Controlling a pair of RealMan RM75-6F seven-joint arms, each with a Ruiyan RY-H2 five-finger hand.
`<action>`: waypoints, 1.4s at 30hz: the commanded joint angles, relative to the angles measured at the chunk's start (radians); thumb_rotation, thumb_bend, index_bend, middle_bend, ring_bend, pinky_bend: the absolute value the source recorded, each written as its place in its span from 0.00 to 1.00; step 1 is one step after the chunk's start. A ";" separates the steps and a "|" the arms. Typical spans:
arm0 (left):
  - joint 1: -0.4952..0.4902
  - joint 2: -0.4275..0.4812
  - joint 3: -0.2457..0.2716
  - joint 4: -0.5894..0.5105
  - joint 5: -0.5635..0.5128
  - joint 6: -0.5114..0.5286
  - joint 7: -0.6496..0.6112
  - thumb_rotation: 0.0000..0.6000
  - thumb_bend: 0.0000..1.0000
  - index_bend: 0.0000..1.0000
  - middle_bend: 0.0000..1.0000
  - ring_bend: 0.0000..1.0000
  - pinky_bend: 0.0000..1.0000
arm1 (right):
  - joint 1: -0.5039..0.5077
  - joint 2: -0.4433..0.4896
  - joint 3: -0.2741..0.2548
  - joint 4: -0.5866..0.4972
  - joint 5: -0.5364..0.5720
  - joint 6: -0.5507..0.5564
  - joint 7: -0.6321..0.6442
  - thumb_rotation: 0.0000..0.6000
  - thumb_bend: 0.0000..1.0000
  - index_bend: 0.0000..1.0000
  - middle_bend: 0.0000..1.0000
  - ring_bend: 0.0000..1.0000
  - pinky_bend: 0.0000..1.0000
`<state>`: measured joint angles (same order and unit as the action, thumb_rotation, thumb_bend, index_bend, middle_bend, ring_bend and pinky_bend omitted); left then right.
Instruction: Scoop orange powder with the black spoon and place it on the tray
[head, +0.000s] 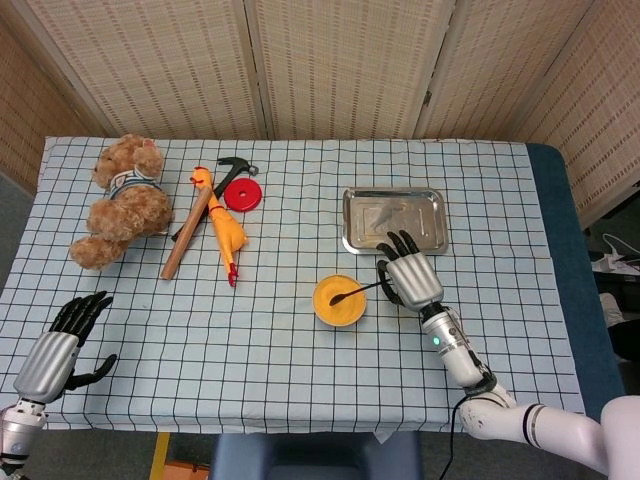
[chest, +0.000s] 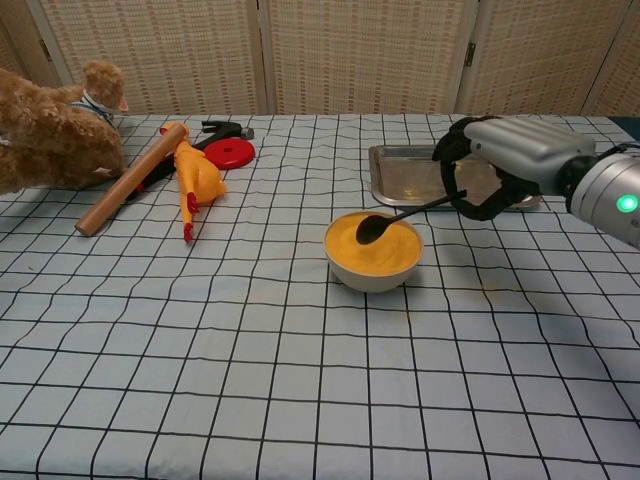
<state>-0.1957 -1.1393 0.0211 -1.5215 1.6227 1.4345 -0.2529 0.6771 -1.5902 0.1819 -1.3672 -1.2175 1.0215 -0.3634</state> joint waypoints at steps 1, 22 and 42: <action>-0.001 0.000 0.001 0.005 -0.001 -0.003 -0.004 1.00 0.35 0.00 0.00 0.00 0.05 | 0.005 0.002 -0.006 -0.004 0.010 -0.012 -0.017 1.00 0.61 1.00 0.21 0.00 0.00; -0.004 0.008 0.005 0.010 0.007 -0.003 -0.026 1.00 0.35 0.00 0.00 0.00 0.05 | 0.061 -0.176 0.037 0.168 0.069 0.045 -0.218 1.00 0.62 1.00 0.22 0.00 0.00; -0.007 0.003 0.008 0.009 0.009 -0.008 -0.011 1.00 0.36 0.00 0.00 0.00 0.05 | 0.025 -0.145 0.054 0.169 0.013 0.119 -0.102 1.00 0.62 1.00 0.23 0.00 0.00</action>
<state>-0.2021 -1.1359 0.0292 -1.5119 1.6316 1.4263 -0.2644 0.7015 -1.7355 0.2314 -1.2004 -1.2079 1.1430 -0.4670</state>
